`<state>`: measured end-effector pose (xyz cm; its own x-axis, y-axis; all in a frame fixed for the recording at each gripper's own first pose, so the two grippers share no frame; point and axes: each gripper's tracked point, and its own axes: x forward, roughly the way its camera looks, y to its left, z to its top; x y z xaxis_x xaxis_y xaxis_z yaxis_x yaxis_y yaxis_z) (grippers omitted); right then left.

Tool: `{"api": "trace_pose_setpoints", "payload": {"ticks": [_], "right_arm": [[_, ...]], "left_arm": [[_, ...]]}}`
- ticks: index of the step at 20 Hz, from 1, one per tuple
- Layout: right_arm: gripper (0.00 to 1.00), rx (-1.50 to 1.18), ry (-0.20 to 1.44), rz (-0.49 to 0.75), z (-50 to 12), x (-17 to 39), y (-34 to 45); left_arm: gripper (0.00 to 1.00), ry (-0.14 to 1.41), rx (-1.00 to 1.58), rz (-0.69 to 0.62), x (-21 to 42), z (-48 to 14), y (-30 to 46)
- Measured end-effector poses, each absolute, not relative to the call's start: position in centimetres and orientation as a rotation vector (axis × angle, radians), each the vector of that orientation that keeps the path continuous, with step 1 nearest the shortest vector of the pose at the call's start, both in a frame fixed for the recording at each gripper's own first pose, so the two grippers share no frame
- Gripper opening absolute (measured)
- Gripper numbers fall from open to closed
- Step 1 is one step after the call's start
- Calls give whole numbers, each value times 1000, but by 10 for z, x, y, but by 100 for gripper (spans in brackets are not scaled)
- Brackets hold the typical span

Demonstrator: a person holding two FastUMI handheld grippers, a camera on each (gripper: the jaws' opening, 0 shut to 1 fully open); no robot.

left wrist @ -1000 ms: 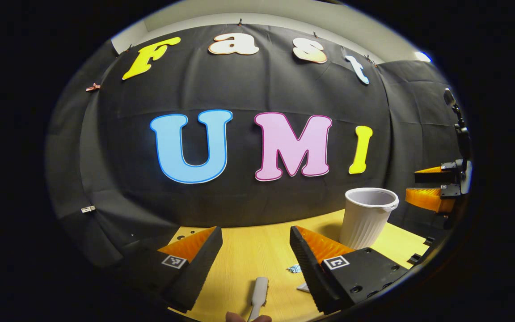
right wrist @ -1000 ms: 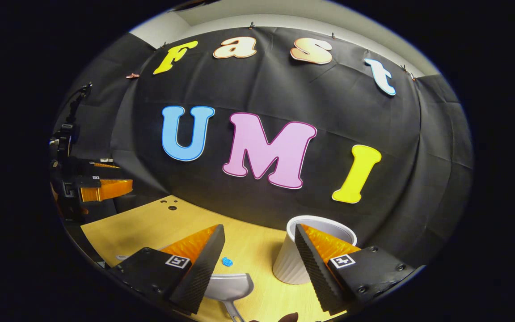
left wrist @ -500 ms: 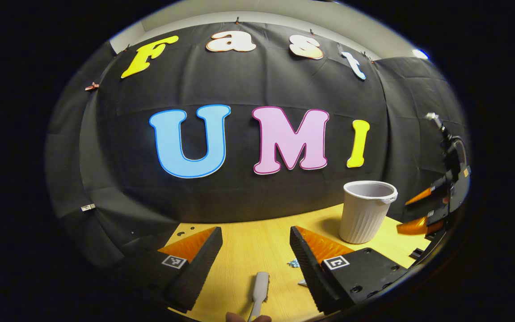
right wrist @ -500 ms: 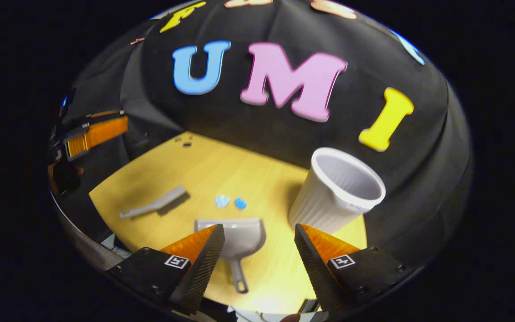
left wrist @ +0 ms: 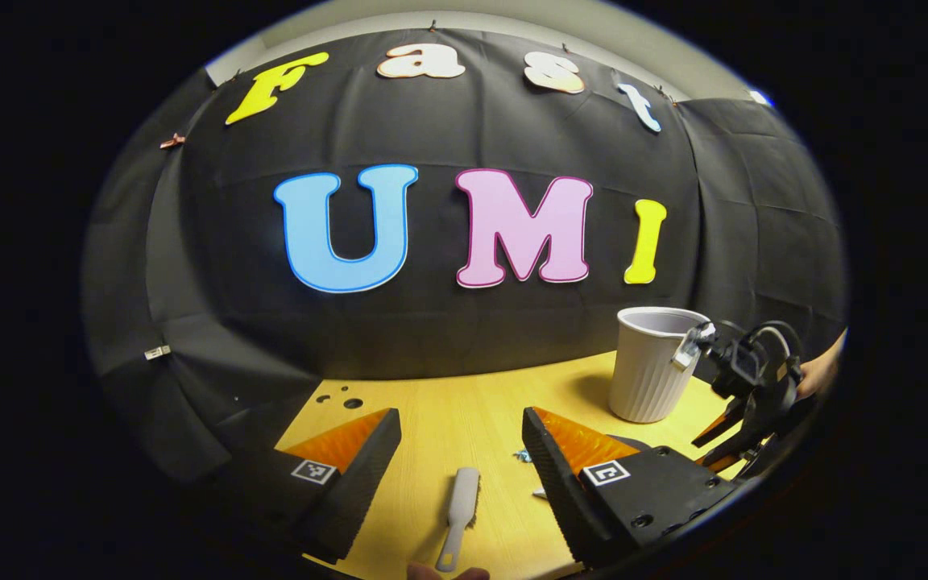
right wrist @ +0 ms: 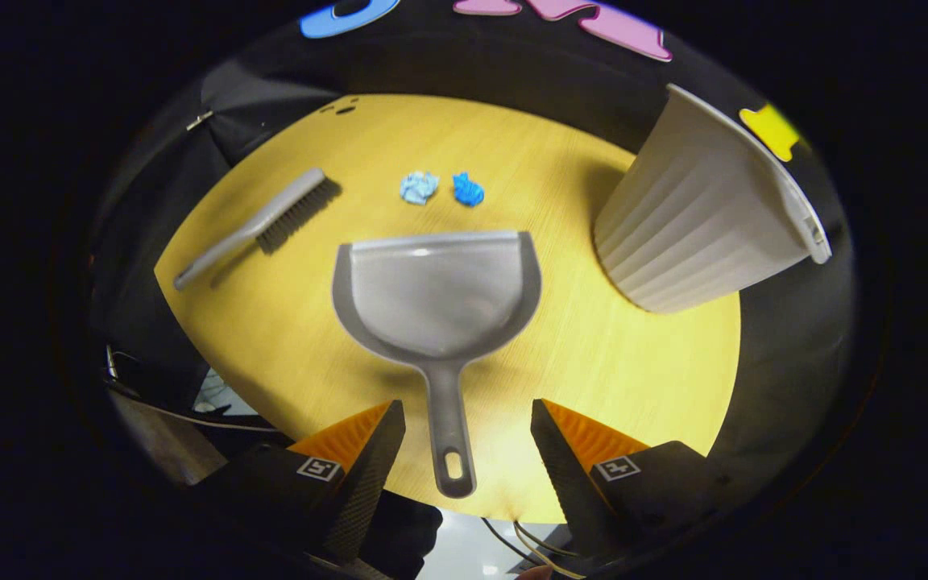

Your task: Pick up the small broom and dustpan from the desktop, sweep the trash into the dustpan with the broom, and then empty the trash into the garbage bin.

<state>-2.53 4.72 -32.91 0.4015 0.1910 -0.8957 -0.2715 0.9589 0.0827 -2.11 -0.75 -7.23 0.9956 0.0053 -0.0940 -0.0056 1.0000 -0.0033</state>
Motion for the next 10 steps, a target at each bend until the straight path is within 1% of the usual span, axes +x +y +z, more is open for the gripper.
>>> {"api": "trace_pose_setpoints", "payload": {"ticks": [6,10], "right_arm": [[98,-81,1232,303,-372,-8,59],[97,-107,1253,335,-384,0,72]], "left_arm": [[95,121,-15,49,-23,-85,8],[95,136,-16,70,-22,-92,15]]}}
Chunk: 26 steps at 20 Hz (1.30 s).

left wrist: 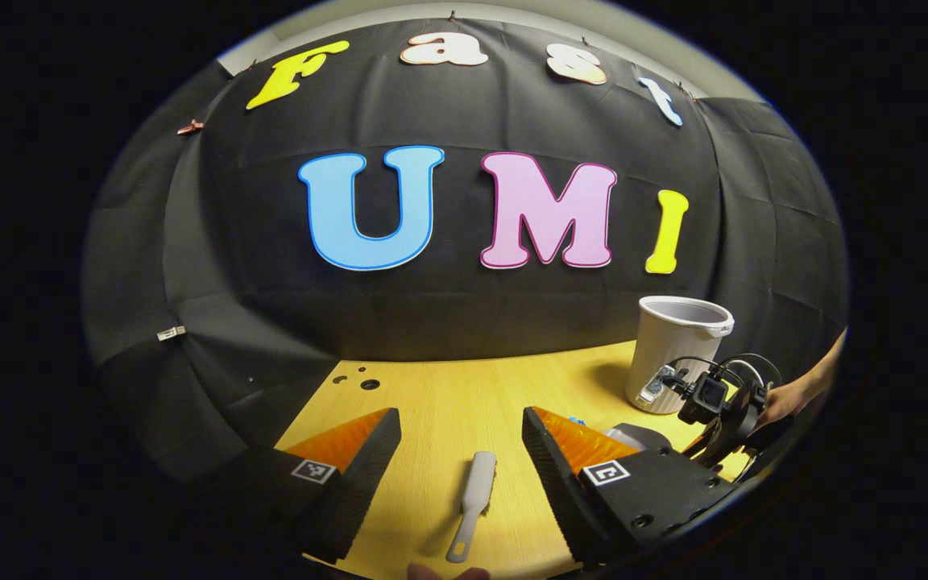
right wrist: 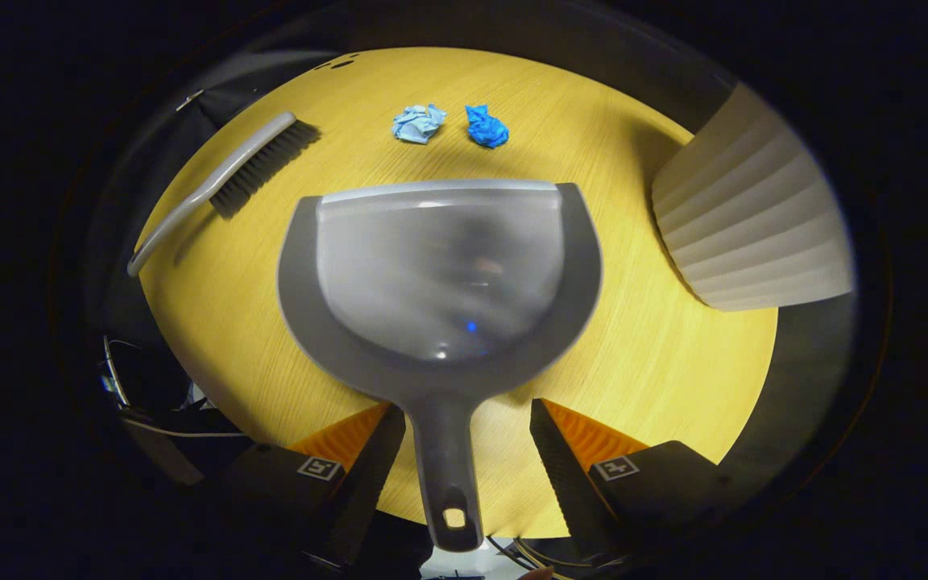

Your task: Pick up the small broom and dustpan from the desktop, sweep the trash into the dustpan with the broom, and then empty the trash into the garbage bin.

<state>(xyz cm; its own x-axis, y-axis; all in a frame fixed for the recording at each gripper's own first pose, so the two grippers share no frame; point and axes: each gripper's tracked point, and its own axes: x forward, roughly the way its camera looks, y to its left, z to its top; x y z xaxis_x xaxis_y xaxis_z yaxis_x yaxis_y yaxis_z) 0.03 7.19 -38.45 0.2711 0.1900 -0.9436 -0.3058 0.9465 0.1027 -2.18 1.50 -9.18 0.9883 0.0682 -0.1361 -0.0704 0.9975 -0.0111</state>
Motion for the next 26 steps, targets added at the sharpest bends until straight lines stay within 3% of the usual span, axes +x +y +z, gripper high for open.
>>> {"api": "trace_pose_setpoints", "payload": {"ticks": [6,11,12,14,17,18,22,23,24,25,26], "right_arm": [[88,-116,1280,336,-395,8,84],[58,-145,1287,331,-397,14,84],[61,-151,1294,333,-399,13,85],[46,-157,1319,335,-398,9,83],[32,-184,1333,344,-400,7,80],[37,-195,1341,354,-401,4,79],[35,-175,1335,399,-391,-4,74],[39,-152,1333,403,-386,-7,72],[34,-134,1326,402,-383,-9,69],[39,-124,1315,396,-379,-10,64],[34,-123,1306,389,-376,-11,59]], "left_arm": [[95,155,-16,83,-14,-99,21],[95,165,-34,95,-9,-105,26],[96,167,-36,95,-8,-107,27],[95,173,-34,97,-6,-111,28],[95,187,-26,94,-3,-117,31],[95,194,-22,91,-1,-118,31],[95,261,-12,46,7,-134,28],[95,302,-17,31,12,-146,27],[95,343,-29,13,16,-156,24],[95,383,-44,4,19,-169,22],[95,431,-66,6,20,-179,22]]}}
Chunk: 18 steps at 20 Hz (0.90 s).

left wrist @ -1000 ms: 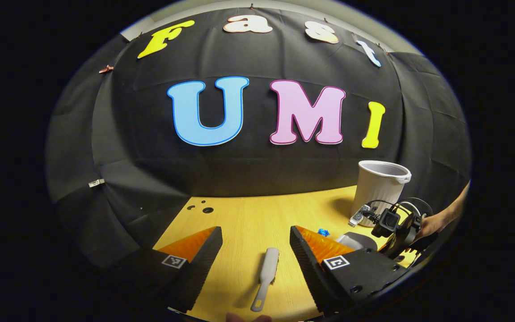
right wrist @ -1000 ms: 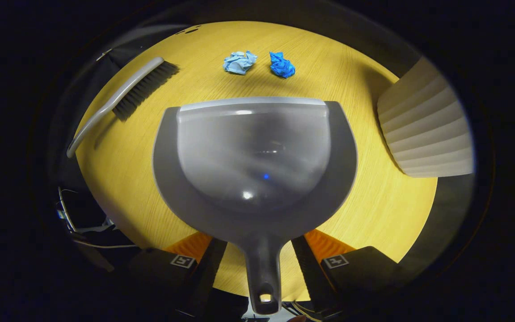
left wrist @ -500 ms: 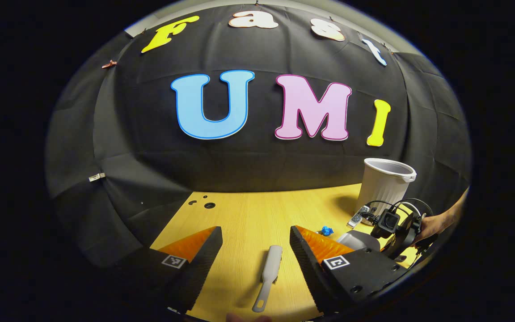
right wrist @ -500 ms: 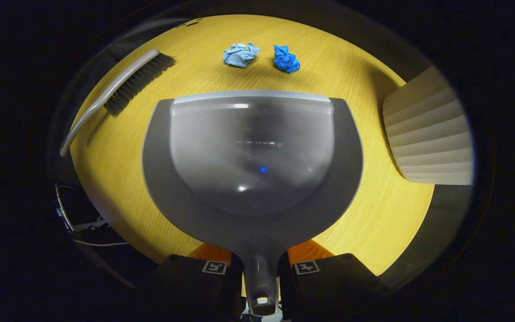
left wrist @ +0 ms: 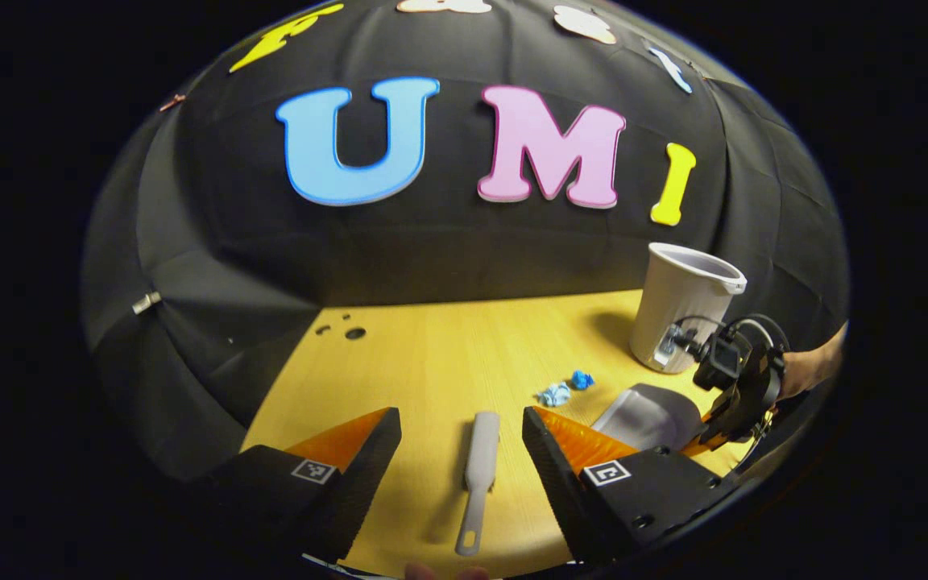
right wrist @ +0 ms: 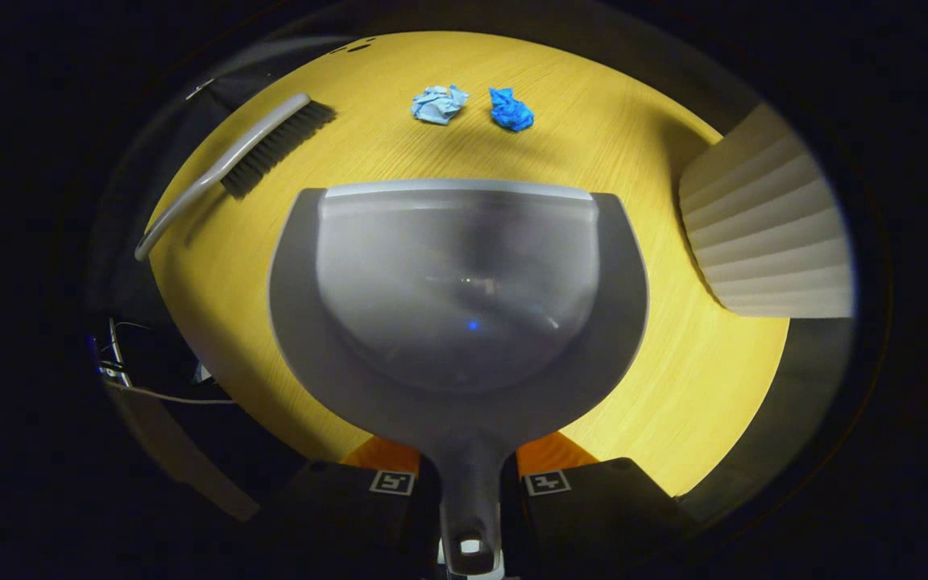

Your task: Pick up the small broom and dustpan from the desktop, sweep the trash into the dustpan with the broom, and then empty the trash into the garbage bin.

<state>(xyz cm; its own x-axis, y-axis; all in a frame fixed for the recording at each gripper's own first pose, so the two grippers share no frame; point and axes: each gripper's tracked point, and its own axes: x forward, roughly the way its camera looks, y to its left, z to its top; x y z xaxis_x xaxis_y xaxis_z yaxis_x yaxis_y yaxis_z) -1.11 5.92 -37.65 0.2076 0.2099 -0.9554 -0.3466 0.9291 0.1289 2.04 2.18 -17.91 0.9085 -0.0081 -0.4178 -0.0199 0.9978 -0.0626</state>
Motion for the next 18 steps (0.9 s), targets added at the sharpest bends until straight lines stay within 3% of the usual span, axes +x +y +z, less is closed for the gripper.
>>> {"api": "trace_pose_setpoints", "payload": {"ticks": [4,8,13,14,18], "right_arm": [[34,-105,1293,371,-373,-19,43],[34,-99,1286,356,-375,-23,33],[34,-76,1274,346,-373,-23,27],[29,-71,1272,342,-373,-23,25],[34,-52,1262,328,-370,-23,21]], "left_arm": [[96,642,-185,-21,23,-228,13],[94,894,-140,-75,13,-281,7],[94,1063,-41,-95,17,-327,9],[94,1093,-39,-104,16,-334,7],[94,1191,-55,-118,12,-356,4]]}}
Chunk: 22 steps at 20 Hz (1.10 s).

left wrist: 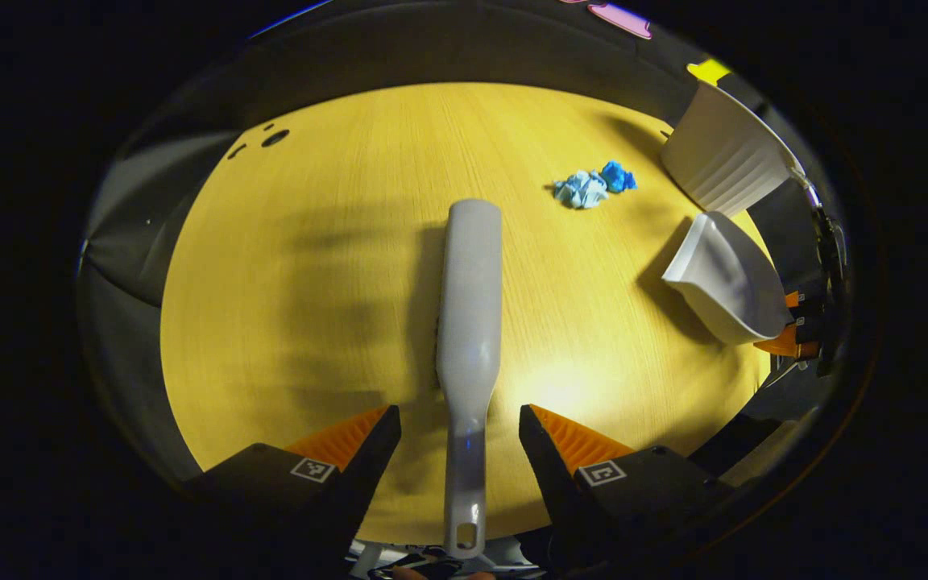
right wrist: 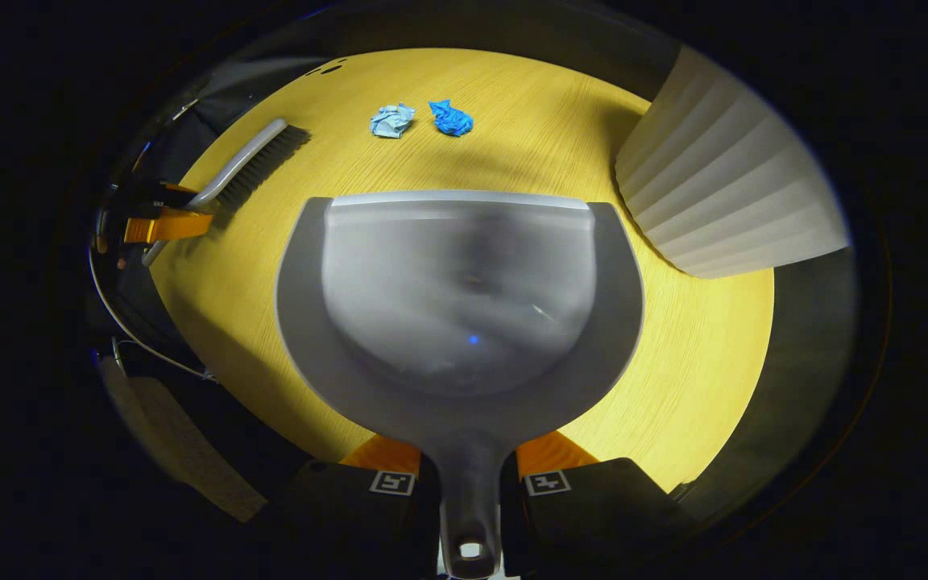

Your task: Pick up the small broom and dustpan from the desktop, sweep the trash into the dustpan with the broom, and then empty the trash into the garbage bin.

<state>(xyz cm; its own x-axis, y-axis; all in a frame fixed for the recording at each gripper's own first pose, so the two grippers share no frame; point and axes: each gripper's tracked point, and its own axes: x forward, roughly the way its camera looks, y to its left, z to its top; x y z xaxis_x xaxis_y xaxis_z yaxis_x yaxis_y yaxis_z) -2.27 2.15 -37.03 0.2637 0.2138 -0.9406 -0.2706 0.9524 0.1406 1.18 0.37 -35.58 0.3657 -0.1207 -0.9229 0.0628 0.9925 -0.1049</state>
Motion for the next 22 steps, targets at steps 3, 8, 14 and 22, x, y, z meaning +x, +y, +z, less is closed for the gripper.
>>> {"api": "trace_pose_setpoints", "payload": {"ticks": [3,8,14,22], "right_arm": [[34,-42,1256,322,-369,-24,19],[34,-43,1260,321,-370,-33,19],[34,-41,1251,318,-366,-33,19],[34,-76,1296,354,-362,-30,30]], "left_arm": [[86,1221,-62,-111,11,-368,4],[36,1243,4,-128,15,-377,6],[26,1137,110,-222,32,-361,6],[23,1067,214,-326,110,-342,-16]]}}
